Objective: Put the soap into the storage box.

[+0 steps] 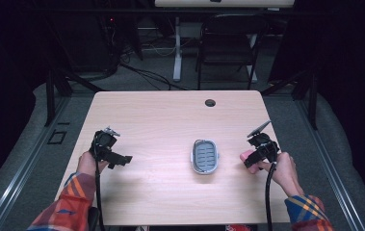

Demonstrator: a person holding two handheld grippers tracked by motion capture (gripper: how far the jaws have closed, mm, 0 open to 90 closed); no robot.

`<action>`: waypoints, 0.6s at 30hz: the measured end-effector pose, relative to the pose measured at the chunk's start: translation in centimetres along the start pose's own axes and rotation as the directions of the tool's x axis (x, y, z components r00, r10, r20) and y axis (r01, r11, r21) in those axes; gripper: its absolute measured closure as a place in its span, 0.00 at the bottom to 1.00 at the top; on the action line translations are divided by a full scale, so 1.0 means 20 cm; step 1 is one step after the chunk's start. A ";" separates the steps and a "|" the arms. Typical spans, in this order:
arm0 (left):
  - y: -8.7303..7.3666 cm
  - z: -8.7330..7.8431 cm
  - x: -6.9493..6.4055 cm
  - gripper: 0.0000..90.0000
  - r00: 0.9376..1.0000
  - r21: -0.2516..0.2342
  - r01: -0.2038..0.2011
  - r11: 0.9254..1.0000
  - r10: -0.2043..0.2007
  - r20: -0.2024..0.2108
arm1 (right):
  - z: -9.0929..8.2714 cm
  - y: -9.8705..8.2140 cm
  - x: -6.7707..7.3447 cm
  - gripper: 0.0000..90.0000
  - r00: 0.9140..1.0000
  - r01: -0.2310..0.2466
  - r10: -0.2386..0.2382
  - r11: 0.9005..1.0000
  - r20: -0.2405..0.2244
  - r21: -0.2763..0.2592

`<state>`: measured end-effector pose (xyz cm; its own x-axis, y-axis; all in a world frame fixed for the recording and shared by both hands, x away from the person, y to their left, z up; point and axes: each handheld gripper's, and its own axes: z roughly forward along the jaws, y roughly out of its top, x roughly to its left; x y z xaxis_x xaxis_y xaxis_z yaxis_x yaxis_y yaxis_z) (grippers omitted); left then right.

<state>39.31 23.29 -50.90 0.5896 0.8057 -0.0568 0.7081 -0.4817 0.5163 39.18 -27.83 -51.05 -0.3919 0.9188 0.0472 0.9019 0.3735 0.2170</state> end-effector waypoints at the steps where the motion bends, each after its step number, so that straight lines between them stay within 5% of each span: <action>1: 0.00 0.00 0.00 0.00 1.000 0.000 0.000 1.000 0.000 0.000 | -0.01 0.01 0.00 0.41 1.000 0.021 -0.021 1.000 -0.002 0.021; 18: 0.00 0.00 0.00 0.00 1.000 0.000 0.000 1.000 0.000 0.004 | -0.03 0.03 0.04 0.41 0.999 0.031 -0.031 1.000 -0.012 -0.002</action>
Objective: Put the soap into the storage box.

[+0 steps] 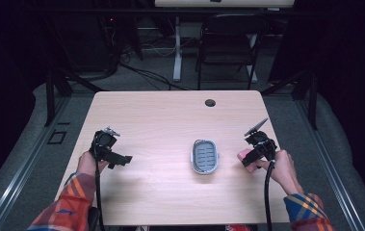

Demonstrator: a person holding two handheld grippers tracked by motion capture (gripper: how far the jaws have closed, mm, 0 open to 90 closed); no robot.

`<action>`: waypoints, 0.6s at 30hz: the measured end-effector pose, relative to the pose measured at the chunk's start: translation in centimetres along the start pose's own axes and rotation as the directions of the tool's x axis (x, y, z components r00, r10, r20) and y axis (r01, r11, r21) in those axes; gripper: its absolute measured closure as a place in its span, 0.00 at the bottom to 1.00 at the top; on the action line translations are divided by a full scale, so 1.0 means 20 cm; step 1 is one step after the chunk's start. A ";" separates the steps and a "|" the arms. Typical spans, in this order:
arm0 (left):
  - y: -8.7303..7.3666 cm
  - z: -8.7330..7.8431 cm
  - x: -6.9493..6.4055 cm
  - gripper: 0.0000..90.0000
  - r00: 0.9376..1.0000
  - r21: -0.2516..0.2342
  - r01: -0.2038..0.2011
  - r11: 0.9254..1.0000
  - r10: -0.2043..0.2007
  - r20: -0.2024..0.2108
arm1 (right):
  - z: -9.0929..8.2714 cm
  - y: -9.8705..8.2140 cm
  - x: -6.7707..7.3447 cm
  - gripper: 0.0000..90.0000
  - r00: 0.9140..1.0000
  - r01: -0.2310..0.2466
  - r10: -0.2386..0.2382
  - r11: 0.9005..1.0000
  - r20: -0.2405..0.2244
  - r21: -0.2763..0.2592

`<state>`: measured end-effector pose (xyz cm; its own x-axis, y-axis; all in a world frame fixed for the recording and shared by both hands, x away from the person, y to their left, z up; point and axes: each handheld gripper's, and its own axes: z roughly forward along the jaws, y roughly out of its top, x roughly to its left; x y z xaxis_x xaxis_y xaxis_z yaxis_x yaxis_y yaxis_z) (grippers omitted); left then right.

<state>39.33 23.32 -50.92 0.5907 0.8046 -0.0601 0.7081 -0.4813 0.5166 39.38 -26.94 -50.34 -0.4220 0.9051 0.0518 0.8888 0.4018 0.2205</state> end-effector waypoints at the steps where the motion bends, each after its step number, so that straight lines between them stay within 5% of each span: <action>1: 0.00 0.00 0.00 0.00 1.000 0.000 0.001 1.000 -0.001 -0.001 | 0.00 0.00 0.00 0.41 1.000 0.000 0.000 1.000 0.000 0.000; 6: 0.00 0.00 0.00 0.00 1.000 0.001 0.000 1.000 0.000 0.001 | -0.02 0.02 0.00 0.41 1.000 0.028 -0.028 0.999 0.004 0.030; 18: 0.00 0.00 0.00 0.00 1.000 0.002 -0.003 1.000 0.003 0.004 | -0.03 0.04 0.02 0.41 1.000 0.027 -0.027 1.000 -0.006 0.002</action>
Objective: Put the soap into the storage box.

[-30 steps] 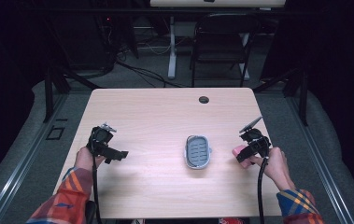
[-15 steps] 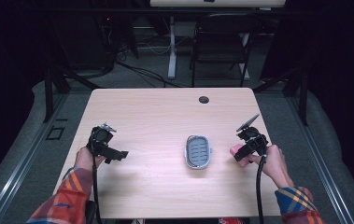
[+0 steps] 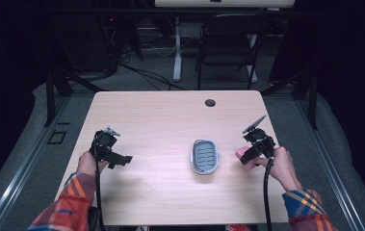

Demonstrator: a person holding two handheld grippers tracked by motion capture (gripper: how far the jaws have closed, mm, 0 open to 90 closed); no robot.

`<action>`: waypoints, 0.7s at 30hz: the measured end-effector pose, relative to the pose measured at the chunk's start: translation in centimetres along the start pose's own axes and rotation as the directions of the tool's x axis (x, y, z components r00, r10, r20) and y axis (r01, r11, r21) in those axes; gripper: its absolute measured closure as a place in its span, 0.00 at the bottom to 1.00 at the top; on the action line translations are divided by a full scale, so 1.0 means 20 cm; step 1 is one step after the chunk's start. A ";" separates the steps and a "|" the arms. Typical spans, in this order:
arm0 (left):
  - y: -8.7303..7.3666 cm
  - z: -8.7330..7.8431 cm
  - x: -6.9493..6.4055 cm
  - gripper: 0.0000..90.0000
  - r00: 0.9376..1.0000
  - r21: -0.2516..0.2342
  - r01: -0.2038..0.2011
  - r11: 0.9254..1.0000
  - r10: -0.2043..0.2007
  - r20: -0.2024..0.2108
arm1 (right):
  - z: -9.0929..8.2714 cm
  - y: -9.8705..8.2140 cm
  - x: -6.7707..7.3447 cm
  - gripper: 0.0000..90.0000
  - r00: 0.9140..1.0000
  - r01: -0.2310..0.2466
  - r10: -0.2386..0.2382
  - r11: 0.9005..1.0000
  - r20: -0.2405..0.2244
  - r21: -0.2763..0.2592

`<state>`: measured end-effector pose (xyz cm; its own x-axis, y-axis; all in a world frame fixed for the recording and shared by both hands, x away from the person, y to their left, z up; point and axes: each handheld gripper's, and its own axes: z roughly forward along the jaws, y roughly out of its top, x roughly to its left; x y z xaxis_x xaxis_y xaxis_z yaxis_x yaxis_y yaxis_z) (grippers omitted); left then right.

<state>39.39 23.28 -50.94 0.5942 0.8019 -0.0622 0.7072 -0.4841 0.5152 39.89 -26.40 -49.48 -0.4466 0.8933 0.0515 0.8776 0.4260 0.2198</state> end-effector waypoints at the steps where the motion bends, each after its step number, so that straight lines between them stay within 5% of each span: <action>1: 0.00 0.00 0.00 0.00 1.000 0.000 0.000 1.000 0.000 0.000 | 0.00 0.00 0.00 0.41 1.000 0.000 0.000 1.000 0.000 0.000; 21: 0.00 0.00 0.00 0.00 1.000 -0.004 -0.002 1.000 0.002 -0.001 | -0.06 0.08 0.05 0.41 0.999 0.033 -0.033 0.999 -0.002 -0.019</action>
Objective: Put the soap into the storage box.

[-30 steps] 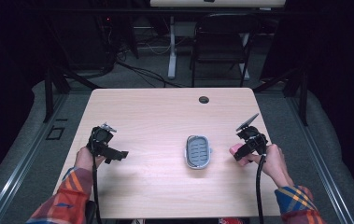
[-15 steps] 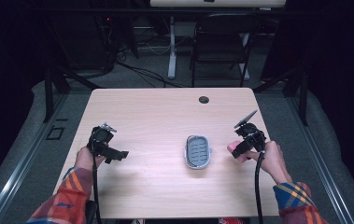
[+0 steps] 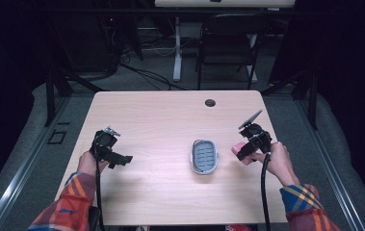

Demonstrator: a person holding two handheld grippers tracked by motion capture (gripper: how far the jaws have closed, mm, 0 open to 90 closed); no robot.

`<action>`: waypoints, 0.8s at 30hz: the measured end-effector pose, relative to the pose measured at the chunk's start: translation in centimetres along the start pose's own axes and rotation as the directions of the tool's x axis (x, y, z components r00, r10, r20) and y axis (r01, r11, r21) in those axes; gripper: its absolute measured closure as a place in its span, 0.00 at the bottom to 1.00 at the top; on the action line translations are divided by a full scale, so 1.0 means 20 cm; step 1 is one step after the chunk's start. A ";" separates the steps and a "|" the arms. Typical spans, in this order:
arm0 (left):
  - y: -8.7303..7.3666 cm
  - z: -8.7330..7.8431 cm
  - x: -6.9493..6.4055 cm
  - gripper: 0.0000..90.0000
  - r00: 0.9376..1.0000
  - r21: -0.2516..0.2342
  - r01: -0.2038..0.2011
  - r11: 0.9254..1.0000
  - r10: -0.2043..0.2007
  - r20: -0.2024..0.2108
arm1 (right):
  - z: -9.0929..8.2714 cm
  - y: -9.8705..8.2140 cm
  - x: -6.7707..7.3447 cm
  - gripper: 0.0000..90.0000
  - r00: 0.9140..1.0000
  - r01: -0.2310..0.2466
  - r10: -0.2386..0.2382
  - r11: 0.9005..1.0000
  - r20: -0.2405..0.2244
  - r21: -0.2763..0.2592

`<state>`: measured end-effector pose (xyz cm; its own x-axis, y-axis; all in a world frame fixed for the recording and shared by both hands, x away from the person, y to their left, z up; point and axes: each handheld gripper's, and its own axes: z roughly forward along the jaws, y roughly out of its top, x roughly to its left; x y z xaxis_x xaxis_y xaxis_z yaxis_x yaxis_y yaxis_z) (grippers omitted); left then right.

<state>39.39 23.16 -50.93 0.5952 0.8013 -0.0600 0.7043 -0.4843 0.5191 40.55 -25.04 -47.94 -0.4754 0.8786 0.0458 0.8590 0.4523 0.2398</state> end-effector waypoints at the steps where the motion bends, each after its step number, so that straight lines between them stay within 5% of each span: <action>1: 0.00 0.00 0.00 0.00 1.000 0.001 -0.001 1.000 0.001 0.000 | -0.01 0.01 0.00 0.41 1.000 0.006 -0.006 1.000 0.000 0.000; 24: 0.00 0.01 0.00 0.00 1.000 -0.001 -0.010 1.000 0.010 0.002 | -0.07 0.13 0.08 0.42 0.998 0.065 -0.065 0.998 0.007 0.009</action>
<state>39.48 23.08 -50.98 0.6027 0.7959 -0.0570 0.6983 -0.4915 0.5204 41.72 -22.60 -45.93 -0.5291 0.8483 0.0233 0.8279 0.5100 0.2332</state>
